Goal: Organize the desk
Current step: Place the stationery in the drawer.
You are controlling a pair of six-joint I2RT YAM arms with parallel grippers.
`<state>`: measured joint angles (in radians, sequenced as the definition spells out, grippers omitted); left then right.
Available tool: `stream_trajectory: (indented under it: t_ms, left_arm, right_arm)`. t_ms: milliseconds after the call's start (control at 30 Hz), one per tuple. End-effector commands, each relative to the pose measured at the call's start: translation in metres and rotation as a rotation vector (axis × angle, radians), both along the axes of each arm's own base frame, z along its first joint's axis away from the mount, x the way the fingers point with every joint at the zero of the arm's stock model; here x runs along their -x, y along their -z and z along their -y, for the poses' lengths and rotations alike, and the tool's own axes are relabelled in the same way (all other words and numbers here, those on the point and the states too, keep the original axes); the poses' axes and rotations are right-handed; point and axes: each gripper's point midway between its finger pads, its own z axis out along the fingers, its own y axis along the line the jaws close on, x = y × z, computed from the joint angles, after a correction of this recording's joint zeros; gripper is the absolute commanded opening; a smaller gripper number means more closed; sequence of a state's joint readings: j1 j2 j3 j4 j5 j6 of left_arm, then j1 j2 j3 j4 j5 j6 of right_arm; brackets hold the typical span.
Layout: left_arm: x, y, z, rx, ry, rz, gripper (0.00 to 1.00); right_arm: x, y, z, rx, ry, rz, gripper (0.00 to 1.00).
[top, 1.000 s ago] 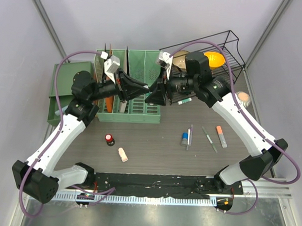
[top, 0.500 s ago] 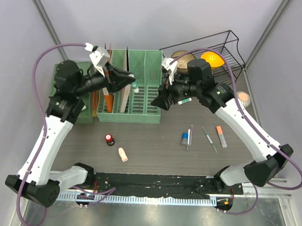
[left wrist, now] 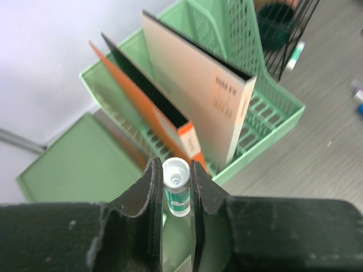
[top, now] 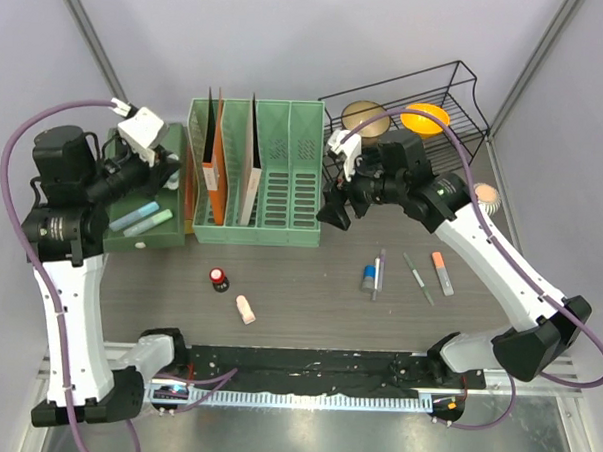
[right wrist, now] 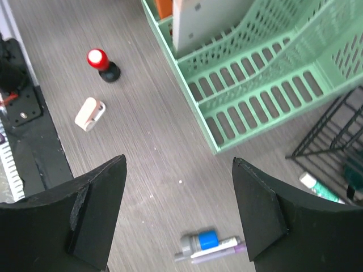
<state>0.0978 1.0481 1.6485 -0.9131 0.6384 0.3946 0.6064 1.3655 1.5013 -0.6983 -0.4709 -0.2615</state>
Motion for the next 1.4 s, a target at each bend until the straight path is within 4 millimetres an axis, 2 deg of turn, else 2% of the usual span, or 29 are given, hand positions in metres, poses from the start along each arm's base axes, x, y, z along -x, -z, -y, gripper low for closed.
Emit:
stream_trajectory:
  t_ms: [0,67,200,433,700,733,933,1133,1267,1367]
  left_arm:
    - [0.012,0.026,-0.027,-0.15,-0.074,-0.065,0.0]
    - [0.01,0.033,-0.036,-0.19,-0.102,-0.082,0.0]
    - [0.003,0.053,-0.068,-0.329,-0.175,-0.127,0.0]
    - [-0.01,0.082,-0.124,-0.561,-0.24,-0.205,0.0]
    - [-0.027,0.114,-0.137,-0.655,-0.188,-0.214,0.0]
    - [-0.027,0.123,-0.137,-0.666,-0.175,-0.221,0.0]
    - [-0.037,0.15,-0.144,-0.691,-0.147,-0.275,0.0]
    - [-0.043,0.152,-0.145,-0.694,-0.138,-0.27,0.0]
    - [-0.048,0.16,-0.154,-0.732,-0.145,-0.296,0.0]
    - [-0.051,0.173,-0.159,-0.751,-0.137,-0.328,0.0]
  right_arm:
    - [-0.006,-0.002,0.015,0.03,0.054,0.051,0.8]
    - [-0.011,0.002,0.022,0.062,0.09,0.058,0.8]
    - [-0.018,0.011,0.038,0.104,0.141,0.057,0.79]
    - [-0.023,0.022,0.045,0.128,0.164,0.041,0.79]
    - [-0.021,0.032,0.042,0.133,0.145,0.011,0.79]
    - [-0.021,0.036,0.043,0.138,0.146,-0.001,0.79]
    - [-0.019,0.043,0.044,0.15,0.143,-0.012,0.79]
    - [-0.02,0.047,0.043,0.152,0.15,-0.03,0.79]
    - [-0.02,0.051,0.045,0.163,0.155,-0.04,0.79]
    - [-0.021,0.055,0.047,0.18,0.164,-0.042,0.79]
